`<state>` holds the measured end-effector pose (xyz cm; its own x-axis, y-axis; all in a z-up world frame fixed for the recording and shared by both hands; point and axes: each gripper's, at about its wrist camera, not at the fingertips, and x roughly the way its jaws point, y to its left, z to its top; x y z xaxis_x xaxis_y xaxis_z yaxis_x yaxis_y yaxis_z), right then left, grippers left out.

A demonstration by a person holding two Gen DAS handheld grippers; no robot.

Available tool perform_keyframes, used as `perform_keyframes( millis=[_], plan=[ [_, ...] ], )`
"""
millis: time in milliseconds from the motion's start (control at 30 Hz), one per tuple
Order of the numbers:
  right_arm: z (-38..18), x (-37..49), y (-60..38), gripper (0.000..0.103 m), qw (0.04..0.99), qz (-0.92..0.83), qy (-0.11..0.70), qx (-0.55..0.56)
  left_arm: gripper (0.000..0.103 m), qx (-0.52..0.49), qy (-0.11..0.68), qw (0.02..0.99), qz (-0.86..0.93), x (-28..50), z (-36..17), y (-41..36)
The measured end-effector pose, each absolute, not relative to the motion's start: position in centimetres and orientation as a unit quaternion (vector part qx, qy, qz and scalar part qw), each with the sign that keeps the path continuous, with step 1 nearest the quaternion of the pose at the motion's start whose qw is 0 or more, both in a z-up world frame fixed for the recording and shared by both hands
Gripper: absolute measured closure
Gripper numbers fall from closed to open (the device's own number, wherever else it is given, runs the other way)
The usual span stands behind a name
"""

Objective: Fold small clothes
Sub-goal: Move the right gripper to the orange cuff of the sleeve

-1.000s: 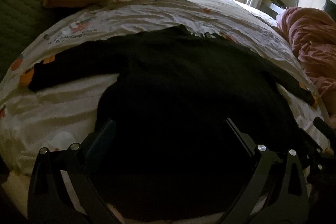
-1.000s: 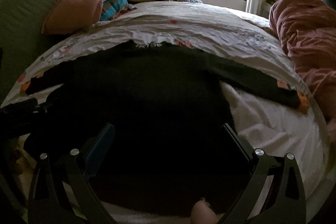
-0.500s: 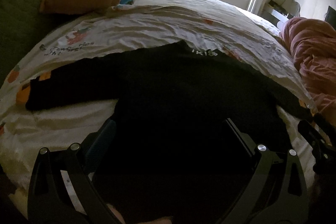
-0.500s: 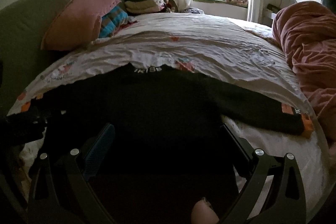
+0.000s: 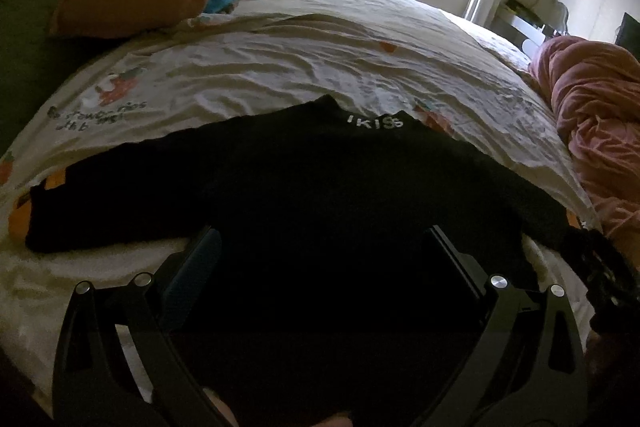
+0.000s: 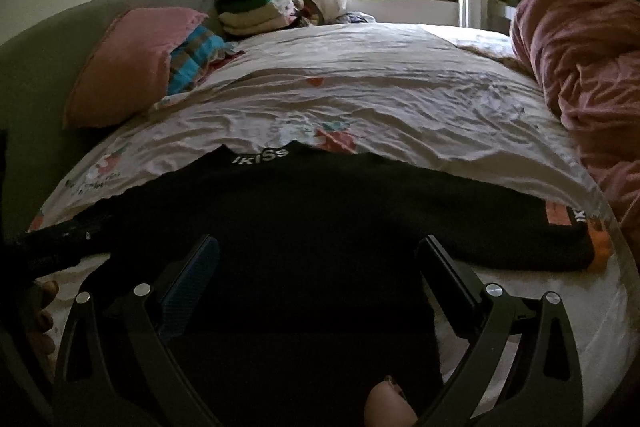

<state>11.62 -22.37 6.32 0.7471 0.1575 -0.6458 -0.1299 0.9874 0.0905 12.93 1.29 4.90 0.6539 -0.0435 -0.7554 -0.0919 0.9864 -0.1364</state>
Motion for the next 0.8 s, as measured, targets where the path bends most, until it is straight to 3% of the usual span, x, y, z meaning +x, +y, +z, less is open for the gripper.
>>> perform_keyframes(
  millis=[800],
  plan=[
    [3.9,15.3,-34.1,0.004,0.926,-0.066,0.360,0.094,0.009,-0.056,0.438,0.897,-0.021,19.6,2.6,-4.3]
  ],
)
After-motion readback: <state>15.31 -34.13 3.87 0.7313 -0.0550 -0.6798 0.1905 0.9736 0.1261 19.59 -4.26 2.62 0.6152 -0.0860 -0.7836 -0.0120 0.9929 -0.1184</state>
